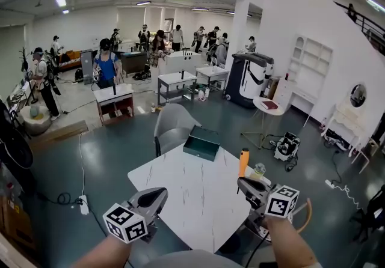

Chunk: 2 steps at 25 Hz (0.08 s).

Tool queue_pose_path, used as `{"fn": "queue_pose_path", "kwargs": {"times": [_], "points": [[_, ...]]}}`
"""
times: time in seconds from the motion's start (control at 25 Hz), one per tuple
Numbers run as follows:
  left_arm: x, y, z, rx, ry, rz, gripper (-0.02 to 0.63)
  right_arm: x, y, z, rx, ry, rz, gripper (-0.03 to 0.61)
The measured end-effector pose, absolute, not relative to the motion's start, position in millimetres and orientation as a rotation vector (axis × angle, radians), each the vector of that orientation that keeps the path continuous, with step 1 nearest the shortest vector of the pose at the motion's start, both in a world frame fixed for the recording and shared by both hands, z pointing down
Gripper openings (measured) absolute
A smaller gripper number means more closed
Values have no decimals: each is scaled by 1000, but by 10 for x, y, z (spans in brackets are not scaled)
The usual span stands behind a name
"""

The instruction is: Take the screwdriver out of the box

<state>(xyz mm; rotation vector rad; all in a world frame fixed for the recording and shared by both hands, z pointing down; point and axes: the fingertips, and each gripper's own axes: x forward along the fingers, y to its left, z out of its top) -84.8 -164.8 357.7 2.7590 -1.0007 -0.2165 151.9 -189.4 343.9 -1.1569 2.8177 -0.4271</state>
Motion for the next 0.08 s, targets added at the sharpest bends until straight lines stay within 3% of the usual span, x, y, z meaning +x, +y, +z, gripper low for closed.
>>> {"fn": "queue_pose_path", "kwargs": {"times": [0.08], "points": [[-825, -1670, 3578, 2765, -993, -216, -3, 1511, -1910, 3438, -1157, 2816, -422, 17]]}}
